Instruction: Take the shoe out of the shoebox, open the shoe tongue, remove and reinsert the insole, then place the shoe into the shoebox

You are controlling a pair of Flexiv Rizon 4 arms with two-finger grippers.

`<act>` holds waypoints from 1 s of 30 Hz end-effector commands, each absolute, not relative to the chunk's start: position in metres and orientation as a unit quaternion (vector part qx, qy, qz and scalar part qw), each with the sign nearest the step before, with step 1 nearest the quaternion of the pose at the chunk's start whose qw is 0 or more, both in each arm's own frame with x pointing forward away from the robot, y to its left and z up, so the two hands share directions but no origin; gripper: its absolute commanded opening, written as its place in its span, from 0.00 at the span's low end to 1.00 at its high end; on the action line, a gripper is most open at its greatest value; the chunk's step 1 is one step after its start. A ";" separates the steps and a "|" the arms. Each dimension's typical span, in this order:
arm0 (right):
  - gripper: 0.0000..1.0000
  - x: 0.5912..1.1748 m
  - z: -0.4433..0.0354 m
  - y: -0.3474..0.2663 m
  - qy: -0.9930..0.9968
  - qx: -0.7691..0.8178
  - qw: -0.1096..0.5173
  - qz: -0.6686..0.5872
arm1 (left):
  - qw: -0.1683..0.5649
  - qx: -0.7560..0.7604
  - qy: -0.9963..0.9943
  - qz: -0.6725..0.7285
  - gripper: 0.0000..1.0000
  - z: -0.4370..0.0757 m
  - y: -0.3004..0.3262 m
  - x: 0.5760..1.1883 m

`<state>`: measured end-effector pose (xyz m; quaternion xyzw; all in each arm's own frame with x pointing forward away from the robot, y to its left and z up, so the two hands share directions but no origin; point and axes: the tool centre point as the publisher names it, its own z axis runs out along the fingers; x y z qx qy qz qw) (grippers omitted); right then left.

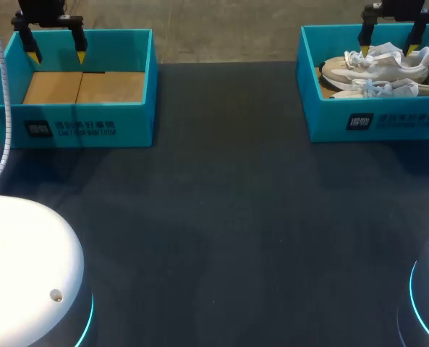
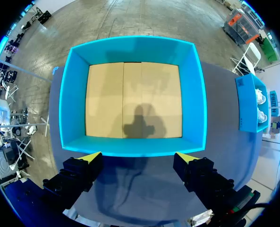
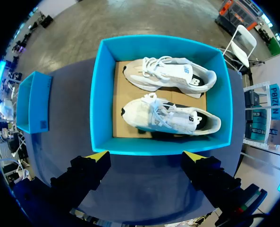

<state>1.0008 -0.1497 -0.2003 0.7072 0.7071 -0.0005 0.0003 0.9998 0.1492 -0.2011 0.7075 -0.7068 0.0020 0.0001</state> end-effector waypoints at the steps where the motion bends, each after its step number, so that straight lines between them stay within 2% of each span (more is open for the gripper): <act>1: 1.00 1.001 -0.200 -0.150 0.707 0.707 0.000 -0.001 | 0.000 0.707 -0.707 0.001 1.00 -0.201 0.149 1.000; 21: 1.00 1.001 -0.200 -0.150 0.707 0.707 0.000 -0.001 | 0.000 0.707 -0.707 0.001 1.00 -0.201 0.149 1.000; 30: 1.00 1.002 -0.204 -0.203 0.695 0.718 0.022 0.008 | 0.000 0.707 -0.707 0.001 1.00 -0.201 0.149 1.000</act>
